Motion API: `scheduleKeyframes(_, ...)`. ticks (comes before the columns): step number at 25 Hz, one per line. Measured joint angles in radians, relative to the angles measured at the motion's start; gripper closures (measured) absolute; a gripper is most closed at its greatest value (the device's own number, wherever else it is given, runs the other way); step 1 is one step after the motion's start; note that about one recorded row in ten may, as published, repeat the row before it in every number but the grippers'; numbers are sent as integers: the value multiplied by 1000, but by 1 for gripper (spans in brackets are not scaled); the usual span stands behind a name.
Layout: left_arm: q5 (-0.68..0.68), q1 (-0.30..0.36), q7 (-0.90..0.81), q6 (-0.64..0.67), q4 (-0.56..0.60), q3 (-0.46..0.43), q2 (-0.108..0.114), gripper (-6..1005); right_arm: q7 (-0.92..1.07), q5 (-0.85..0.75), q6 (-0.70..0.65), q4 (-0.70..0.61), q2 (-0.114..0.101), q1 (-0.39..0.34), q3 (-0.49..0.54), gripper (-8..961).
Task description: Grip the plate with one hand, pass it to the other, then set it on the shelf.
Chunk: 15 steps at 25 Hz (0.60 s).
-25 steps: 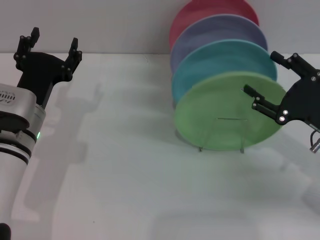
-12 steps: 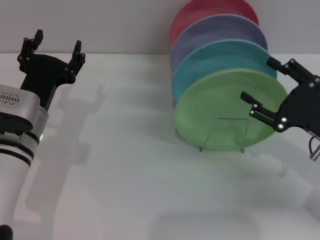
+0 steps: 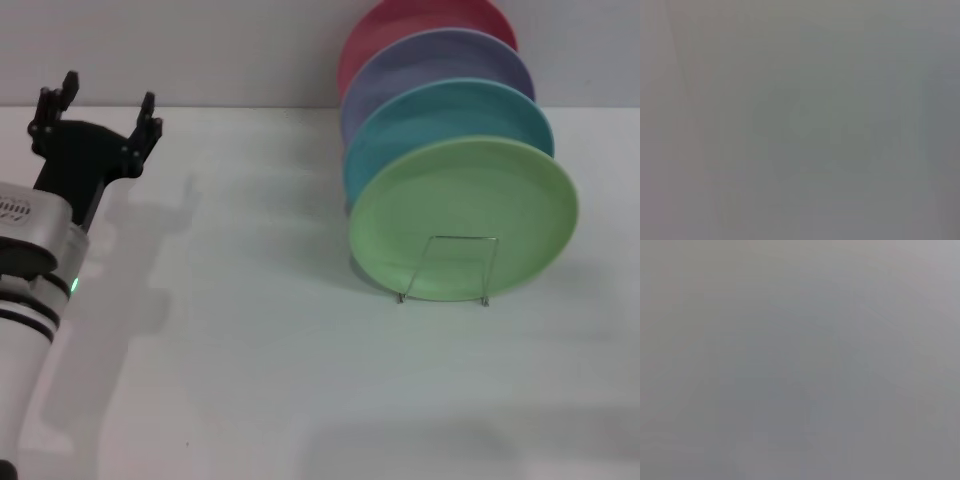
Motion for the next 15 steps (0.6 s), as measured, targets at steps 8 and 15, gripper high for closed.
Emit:
scheduleKeyframes(8,-3,-20,-141,95,139,-8,-2,172,78,309,-74,-135,0,-14,-2,123)
scheduleKeyframes(15,-3,-29,-197,136,206,-20,-2,172,68,321,-88,-144,0,-13,-1,122)
